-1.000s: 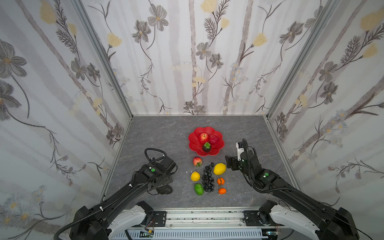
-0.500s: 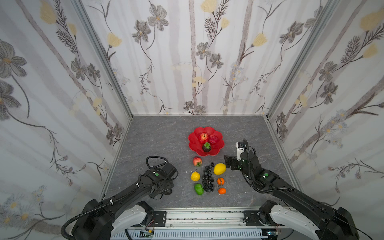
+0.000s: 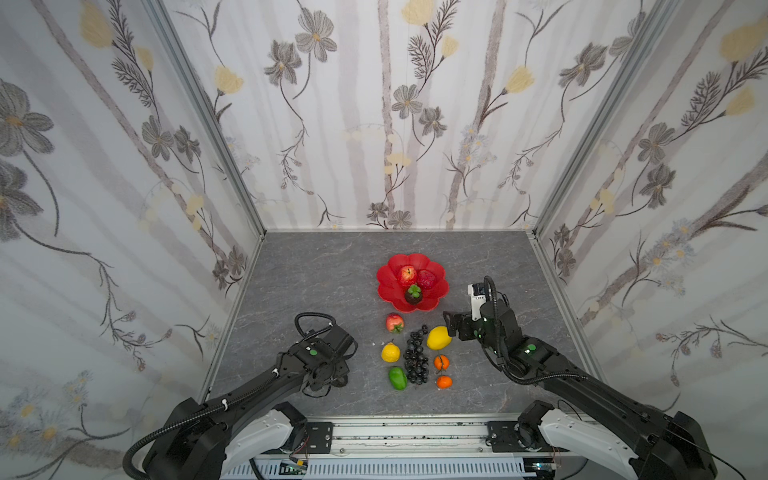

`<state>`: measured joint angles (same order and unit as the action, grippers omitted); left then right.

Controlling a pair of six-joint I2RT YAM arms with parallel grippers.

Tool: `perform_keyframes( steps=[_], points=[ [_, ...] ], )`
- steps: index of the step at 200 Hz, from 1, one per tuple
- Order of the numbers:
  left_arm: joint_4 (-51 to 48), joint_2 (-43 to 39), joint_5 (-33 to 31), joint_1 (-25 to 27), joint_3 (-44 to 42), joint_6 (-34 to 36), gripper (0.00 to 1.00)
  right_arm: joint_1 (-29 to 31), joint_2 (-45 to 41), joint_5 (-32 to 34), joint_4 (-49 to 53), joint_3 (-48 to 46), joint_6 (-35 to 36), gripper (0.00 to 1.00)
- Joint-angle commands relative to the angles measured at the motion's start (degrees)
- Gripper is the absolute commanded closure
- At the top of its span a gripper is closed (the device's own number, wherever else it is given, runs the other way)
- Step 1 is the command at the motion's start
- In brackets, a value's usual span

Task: Place and organize the fake fruits in the fruit bowl
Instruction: 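Close the left gripper on the dark avocado and lift it, then carry the avocado toward the right gripper while the right gripper closes on it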

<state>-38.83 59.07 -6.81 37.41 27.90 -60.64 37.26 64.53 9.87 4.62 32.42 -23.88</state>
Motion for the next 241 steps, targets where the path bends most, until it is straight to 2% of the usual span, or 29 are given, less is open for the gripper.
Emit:
perform_keyframes(
  steps=[1,24,45,67,80,106,125,168,241],
  points=[
    [6.36,-2.70,-0.40,-0.14,0.06,-0.79,0.41,0.16,-0.50,-3.22,-2.72,-0.35,-3.16,0.05],
    [10.31,-4.16,-0.88,-0.15,1.56,-1.21,0.43,0.83,-0.49,-7.07,-6.67,-1.54,-6.72,0.05],
    [15.96,-3.56,-0.04,-0.23,2.85,-2.21,0.44,3.27,1.36,-8.02,-10.55,-1.68,-9.25,0.05],
    [24.00,-1.47,2.29,-0.13,3.92,-3.67,0.46,7.02,4.99,-8.20,-15.51,-1.23,-11.10,0.05],
    [27.26,0.39,3.38,-0.01,5.70,-3.96,0.46,11.41,7.36,-8.11,-19.58,-1.09,-12.41,0.06],
    [31.03,4.84,5.57,1.15,9.83,-4.11,0.46,17.18,11.37,-7.32,-28.86,-1.09,-12.23,0.08],
    [33.89,7.28,6.97,2.41,11.98,-4.54,0.45,20.40,13.67,-5.63,-31.25,0.29,-11.47,0.08],
    [37.05,9.99,8.47,5.10,13.10,-6.26,0.45,21.72,17.22,-4.38,-33.14,1.76,-12.16,0.10],
    [38.00,9.08,8.30,7.15,12.53,-7.56,0.45,21.90,19.46,-2.94,-32.36,2.81,-12.96,0.19]
  ],
)
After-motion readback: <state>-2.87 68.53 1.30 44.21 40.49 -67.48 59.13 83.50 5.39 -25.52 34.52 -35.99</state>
